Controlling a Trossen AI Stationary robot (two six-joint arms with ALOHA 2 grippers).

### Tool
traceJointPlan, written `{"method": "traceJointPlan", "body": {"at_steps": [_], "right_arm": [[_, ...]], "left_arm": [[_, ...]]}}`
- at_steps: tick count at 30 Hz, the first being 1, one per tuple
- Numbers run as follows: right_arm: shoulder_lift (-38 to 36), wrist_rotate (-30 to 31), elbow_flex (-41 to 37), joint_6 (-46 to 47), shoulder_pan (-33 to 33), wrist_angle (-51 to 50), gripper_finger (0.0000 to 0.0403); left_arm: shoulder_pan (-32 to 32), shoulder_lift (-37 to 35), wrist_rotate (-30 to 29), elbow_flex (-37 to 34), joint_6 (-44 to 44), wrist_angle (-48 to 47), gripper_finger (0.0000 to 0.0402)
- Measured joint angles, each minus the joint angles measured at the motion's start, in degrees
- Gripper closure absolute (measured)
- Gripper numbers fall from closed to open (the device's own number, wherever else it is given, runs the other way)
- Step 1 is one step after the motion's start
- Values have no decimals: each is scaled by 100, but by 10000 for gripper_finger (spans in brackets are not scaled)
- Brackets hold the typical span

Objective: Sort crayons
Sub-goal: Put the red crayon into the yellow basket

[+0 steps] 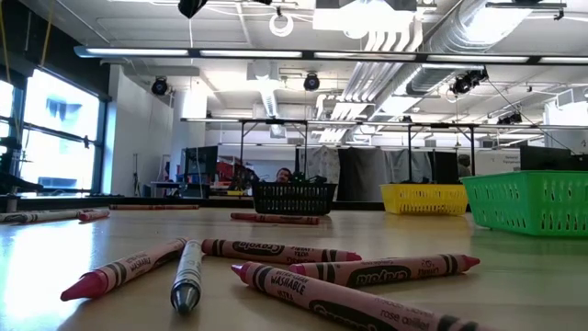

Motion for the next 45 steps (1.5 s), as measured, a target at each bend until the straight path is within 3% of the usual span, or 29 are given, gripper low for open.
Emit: {"method": "traceJointPlan", "body": {"at_steps": [4, 7, 12, 18, 22, 26, 30, 35, 45], "right_arm": [[-396, 785, 0, -73, -404, -701, 400], [-638, 1051, 0, -298, -979, -1406, 400], [-1049, 1086, 0, -1701, -2454, -1776, 396], [-1378, 1019, 0, -3855, -4603, -1276, 396], [-1357, 598, 0, -4920, -6128, -518, 395], [-1238, 416, 0, -5605, -7460, 457, 395], [-1112, 140, 0, -5652, -8514, 901, 395], [-818, -448, 0, -5652, -9277, 843, 395], [274, -477, 0, -5775, -9993, 923, 369]], "left_arm": [[256, 0, 0, 0, 208, 0, 316], [541, 0, 0, 0, 459, 2, 316], [1127, 0, 57, 0, 930, 80, 316], [1869, 0, 640, 0, 1639, 347, 316], [2318, 0, 1013, 0, 2030, 348, 316], [2701, 0, 1299, 0, 2382, 349, 316], [3033, 0, 1560, 0, 2739, 344, 316], [3331, 0, 1723, 0, 2992, 341, 316], [3806, 0, 1729, 0, 3001, 337, 316]]}}
